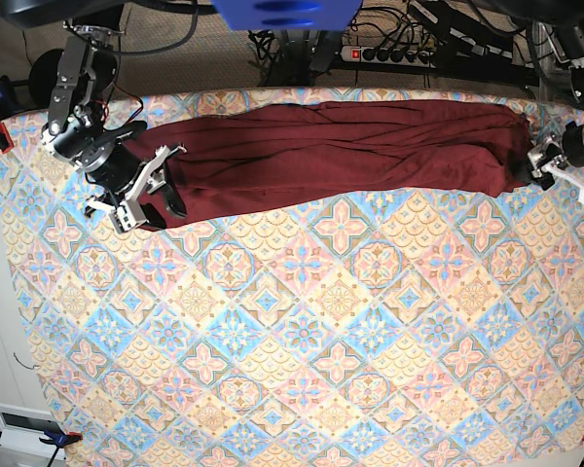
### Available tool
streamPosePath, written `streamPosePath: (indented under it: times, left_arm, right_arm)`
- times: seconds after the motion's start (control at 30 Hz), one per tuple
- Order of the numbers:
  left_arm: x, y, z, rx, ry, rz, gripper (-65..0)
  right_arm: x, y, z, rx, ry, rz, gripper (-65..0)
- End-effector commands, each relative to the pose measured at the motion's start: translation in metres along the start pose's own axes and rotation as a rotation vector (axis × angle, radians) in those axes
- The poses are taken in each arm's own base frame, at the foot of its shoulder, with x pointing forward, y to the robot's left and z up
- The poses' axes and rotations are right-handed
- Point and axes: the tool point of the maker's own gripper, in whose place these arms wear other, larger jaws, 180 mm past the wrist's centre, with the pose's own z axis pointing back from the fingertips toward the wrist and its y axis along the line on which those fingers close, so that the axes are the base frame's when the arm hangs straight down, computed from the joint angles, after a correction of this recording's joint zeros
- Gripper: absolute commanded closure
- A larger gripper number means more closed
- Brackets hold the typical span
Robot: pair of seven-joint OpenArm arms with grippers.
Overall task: Layout the t-shirt on the table in an organized manner, then fold the t-shirt properly
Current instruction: 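Hold the strip end with the left gripper and adjust the grip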
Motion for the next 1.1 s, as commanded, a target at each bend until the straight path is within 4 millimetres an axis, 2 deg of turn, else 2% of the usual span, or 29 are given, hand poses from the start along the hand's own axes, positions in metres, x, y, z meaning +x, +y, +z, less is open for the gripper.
streamPosePath:
  times: [0.0, 0.13, 0.23, 0.33, 0.47, 0.53, 0.67, 0.7, 0.77, 0.83, 0.97, 1.07]
  left_arm:
    - [0.008, -0.009, 0.002, -0.012, -0.008, -0.038, -54.0]
    - [-0.004, -0.007, -0.008, 0.025, 0.04, -0.068, -54.0]
    - [-0.015, -0.012, -0.017, 0.022, 0.087, -0.098, -53.9]
    - [-0.023, -0.01, -0.019, 0.027, 0.108, -0.099, -53.9]
    - [-0.028, -0.008, -0.019, 0.028, 0.12, -0.098, -52.9]
    - [-0.032, -0.006, -0.019, 0.031, 0.13, -0.096, -47.6]
    - [-0.032, -0.01, -0.018, 0.005, 0.128, -0.162, -25.7]
    - [-0.031, -0.012, -0.018, -0.011, 0.126, -0.205, -23.6]
    - [-0.026, -0.016, -0.015, -0.042, 0.099, -0.287, -22.6]
    - [-0.013, -0.014, -0.007, -0.055, 0.034, -0.324, -22.3]
    - [0.011, -0.005, 0.011, -0.059, -0.111, -0.269, -21.2]
    - [0.033, -0.003, 0.023, -0.059, -0.207, -0.236, -11.0]
  right_arm:
    - [0.015, -0.003, 0.003, -0.004, -0.05, 0.016, -22.1]
    - [0.015, -0.005, 0.004, -0.008, -0.051, 0.015, -22.1]
    - [0.015, -0.005, 0.004, -0.01, -0.051, 0.015, -22.1]
    - [0.016, -0.006, 0.004, -0.01, -0.054, 0.016, -22.1]
    - [0.03, -0.01, 0.001, -0.015, -0.085, 0.034, -22.1]
    - [0.033, -0.011, 0.001, -0.018, -0.092, 0.038, -22.1]
    - [0.033, -0.01, 0.0, -0.015, -0.092, 0.039, -22.1]
    - [0.033, -0.01, 0.0, -0.015, -0.092, 0.039, -22.1]
    - [0.033, -0.01, 0.0, -0.015, -0.092, 0.039, -22.1]
    - [0.033, -0.01, 0.0, -0.015, -0.092, 0.039, -22.1]
    - [0.033, -0.012, 0.001, -0.022, -0.093, 0.037, -22.1]
    - [0.033, -0.012, 0.002, -0.022, -0.092, 0.036, -22.1]
